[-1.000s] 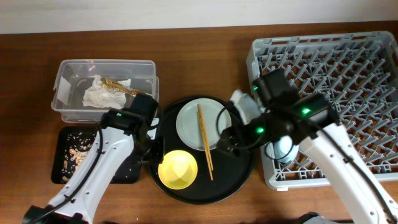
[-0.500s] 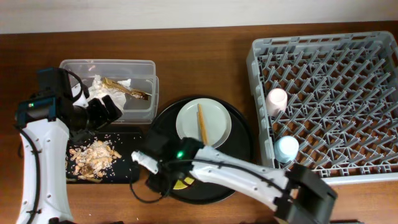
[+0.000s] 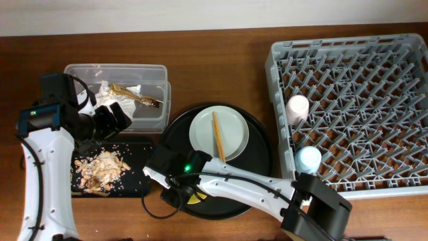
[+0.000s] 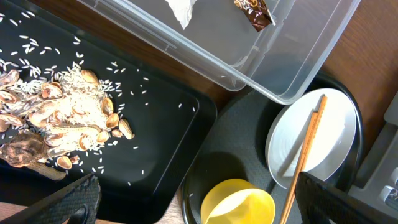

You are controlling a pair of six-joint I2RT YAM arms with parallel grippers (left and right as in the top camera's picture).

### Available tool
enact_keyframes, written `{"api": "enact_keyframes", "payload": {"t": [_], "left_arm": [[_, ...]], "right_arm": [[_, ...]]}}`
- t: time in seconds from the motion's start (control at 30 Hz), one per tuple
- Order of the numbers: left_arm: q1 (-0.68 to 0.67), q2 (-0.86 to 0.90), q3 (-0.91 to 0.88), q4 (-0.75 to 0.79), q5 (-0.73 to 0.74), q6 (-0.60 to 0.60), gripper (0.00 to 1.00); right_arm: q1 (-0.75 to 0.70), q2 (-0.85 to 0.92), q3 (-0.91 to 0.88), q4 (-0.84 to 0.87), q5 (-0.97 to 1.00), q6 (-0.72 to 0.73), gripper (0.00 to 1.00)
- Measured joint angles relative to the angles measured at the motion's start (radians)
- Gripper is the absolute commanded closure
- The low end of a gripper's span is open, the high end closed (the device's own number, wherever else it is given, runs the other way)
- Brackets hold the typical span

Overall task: Sort waste into correct bins and load items into the dishwasher rack
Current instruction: 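Reach the right gripper to the yellow bowl on the round tray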

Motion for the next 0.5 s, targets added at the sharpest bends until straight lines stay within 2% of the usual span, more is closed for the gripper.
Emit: {"api": "enact_keyframes", "payload": {"t": [0.37, 0.43, 0.5], "left_arm": [[0.000, 0.000, 0.000, 0.000, 0.000, 0.000, 0.01], [0.000, 0.000, 0.000, 0.000, 0.000, 0.000, 0.01], [0.000, 0.000, 0.000, 0.000, 0.000, 0.000, 0.01]], "right_arm": [[0.000, 0.049, 0.000, 0.014, 0.034, 0.000, 0.60], [0.000, 0.056, 0.000, 0.015, 0.035, 0.001, 0.65], [0.000, 0.056, 0.000, 0.014, 0.035, 0.001, 0.75]]}}
